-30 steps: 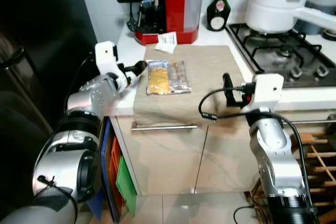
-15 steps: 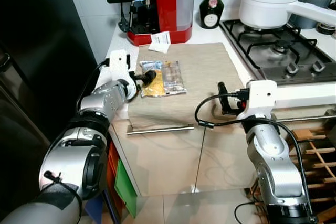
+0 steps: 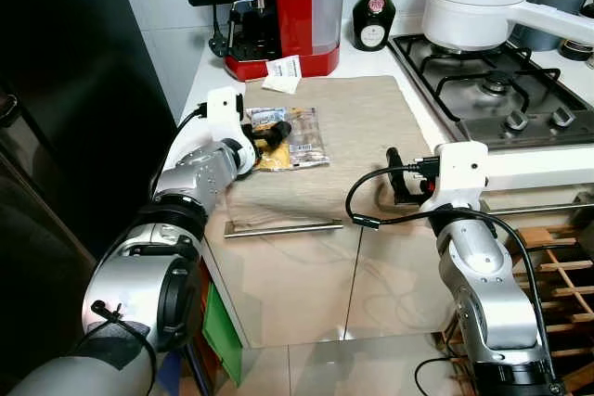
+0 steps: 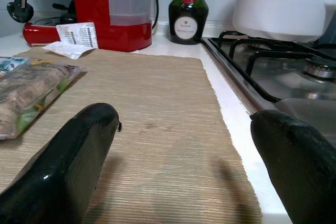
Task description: Restocking fridge
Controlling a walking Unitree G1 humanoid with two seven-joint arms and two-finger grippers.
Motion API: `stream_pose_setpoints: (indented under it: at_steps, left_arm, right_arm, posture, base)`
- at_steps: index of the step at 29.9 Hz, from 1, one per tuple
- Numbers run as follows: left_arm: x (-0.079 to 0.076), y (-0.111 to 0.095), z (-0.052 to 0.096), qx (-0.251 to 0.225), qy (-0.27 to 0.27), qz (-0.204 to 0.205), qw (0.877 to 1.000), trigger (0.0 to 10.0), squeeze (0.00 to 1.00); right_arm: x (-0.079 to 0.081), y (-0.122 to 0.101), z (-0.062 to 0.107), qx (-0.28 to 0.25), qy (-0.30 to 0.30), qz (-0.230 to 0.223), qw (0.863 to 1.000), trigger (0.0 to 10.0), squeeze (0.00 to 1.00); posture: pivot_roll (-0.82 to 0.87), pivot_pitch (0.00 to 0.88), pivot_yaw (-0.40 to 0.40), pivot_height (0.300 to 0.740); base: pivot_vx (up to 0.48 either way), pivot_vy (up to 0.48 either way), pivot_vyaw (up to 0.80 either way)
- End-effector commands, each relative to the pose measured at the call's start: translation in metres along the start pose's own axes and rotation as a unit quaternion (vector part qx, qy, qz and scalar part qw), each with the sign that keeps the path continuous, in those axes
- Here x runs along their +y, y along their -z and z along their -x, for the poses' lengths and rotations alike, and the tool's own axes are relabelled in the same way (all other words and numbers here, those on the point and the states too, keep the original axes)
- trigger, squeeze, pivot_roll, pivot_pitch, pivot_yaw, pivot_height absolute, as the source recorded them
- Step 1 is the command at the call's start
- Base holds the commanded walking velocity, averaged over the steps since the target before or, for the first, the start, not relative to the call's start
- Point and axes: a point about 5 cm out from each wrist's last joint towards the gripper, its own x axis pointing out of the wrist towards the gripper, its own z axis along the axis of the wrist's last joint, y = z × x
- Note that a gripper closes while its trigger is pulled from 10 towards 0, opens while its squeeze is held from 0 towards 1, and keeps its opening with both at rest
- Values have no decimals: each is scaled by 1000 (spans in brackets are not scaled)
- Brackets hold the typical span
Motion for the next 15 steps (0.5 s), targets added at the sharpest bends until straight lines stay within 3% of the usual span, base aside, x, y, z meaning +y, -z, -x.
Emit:
stream_pose_setpoints:
  at_steps: [1,10,11,12,13,15]
  left_arm:
    - [1,8,-1,21,-24,-2,999,10000,0]
    - [-18,30,-7,54,2,45,998,10000,0]
    - [-20,31,-8,54,11,52,997,2706,0]
    - [-20,31,-8,54,11,52,997,2706,0]
    - [-23,32,-8,55,19,54,997,0,0]
    - [-28,33,-9,57,40,67,995,0,0]
  right_arm:
    - [3,-1,1,2,-5,0,1000,10000,0]
    - [4,0,4,6,-4,-4,1000,10000,0]
    - [4,1,4,7,-4,-4,1000,10000,0]
    - [4,1,4,7,-4,-4,1000,10000,0]
    - [4,1,4,7,-4,-5,1000,10000,0]
    - [5,1,5,9,-7,-6,1000,10000,0]
  posture:
    - [-143,0,121,740]
    - [-153,0,137,740]
    - [-154,0,136,740]
    - [-154,0,136,740]
    - [-154,0,136,740]
    - [-155,0,134,740]
  base:
    - [0,0,0]
    - [0,0,0]
    - [0,0,0]
    - [0,0,0]
    - [0,0,0]
    - [0,0,0]
